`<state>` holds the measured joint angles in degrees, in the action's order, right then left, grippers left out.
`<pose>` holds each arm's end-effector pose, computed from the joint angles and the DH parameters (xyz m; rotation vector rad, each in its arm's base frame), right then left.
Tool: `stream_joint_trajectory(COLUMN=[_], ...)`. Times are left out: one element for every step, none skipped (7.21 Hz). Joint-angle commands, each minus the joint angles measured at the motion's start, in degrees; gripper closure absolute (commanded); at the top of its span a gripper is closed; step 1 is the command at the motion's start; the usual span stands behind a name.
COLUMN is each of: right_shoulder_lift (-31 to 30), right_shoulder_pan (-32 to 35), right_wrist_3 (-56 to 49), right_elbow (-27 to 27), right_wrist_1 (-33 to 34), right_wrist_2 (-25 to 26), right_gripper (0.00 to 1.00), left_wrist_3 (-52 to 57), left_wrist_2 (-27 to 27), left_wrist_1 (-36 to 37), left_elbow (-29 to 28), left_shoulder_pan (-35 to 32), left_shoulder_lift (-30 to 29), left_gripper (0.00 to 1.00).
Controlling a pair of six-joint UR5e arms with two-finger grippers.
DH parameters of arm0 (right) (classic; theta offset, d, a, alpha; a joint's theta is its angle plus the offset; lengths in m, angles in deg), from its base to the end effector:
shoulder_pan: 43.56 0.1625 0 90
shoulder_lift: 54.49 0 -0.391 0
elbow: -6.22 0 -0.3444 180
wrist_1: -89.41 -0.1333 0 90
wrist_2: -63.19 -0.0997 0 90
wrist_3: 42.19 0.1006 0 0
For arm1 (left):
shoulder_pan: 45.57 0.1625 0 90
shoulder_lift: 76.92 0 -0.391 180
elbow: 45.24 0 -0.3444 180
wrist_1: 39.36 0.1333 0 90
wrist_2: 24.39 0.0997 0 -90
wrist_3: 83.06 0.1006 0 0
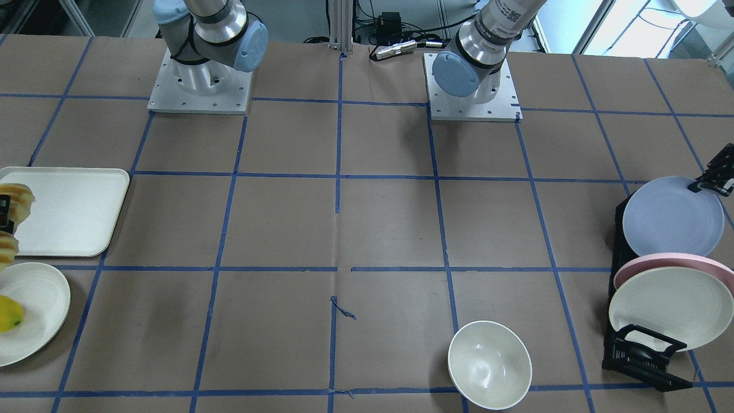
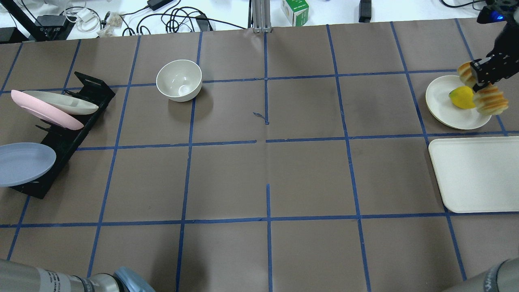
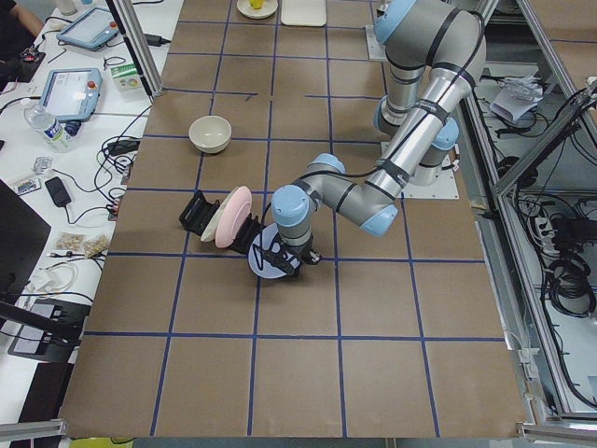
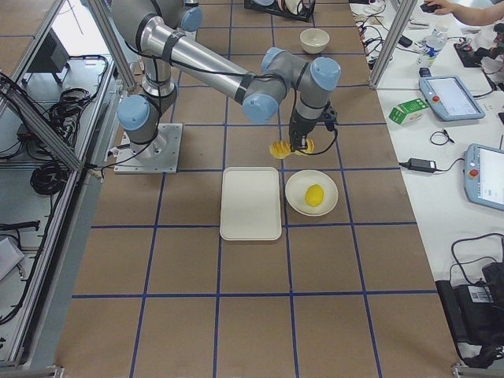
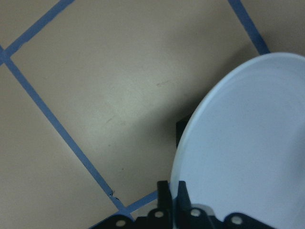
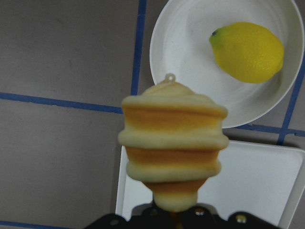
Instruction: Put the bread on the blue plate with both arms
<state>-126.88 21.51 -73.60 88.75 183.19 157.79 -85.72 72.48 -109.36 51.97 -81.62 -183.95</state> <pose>-0.1163 -0.5473 0.3638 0.1831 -3.1107 -0.2117 0.3495 -0.4044 0.2880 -1.4450 2.6975 0.1816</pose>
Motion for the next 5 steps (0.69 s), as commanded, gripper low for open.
stream_joint_trajectory(right_shoulder_lift=[0.32,0.14,-0.03,-0.03,-0.38], right_shoulder_pan=[0.93,2.07,3.38,4.44,6.54], right_wrist_3=[2.22,3.18,6.06,7.31,11.41], right_elbow=[-1.32,-1.41,-1.5,-2.72,-4.99], right_wrist_1=[-1.49,-1.58,-2.62,-2.89,-7.07], right_wrist_2=[-0.55,-1.07,-1.08,-1.17,-5.43], right_gripper=[1.0,1.0,1.0,1.0,1.0], left_wrist_3=[0.28,0.28,0.37,0.28,0.28], left_wrist_2=[3.65,5.85,6.74,7.88,7.89], left_wrist_1=[-3.45,-7.91,-12.39,-16.7,-21.44], left_elbow=[-1.75,-4.19,-6.57,-7.98,-8.35], left_shoulder_pan=[0.18,0.1,0.1,0.1,0.1], left_shoulder_lift=[3.56,5.32,7.17,8.66,11.38], left_gripper=[1.0,1.0,1.0,1.0,1.0])
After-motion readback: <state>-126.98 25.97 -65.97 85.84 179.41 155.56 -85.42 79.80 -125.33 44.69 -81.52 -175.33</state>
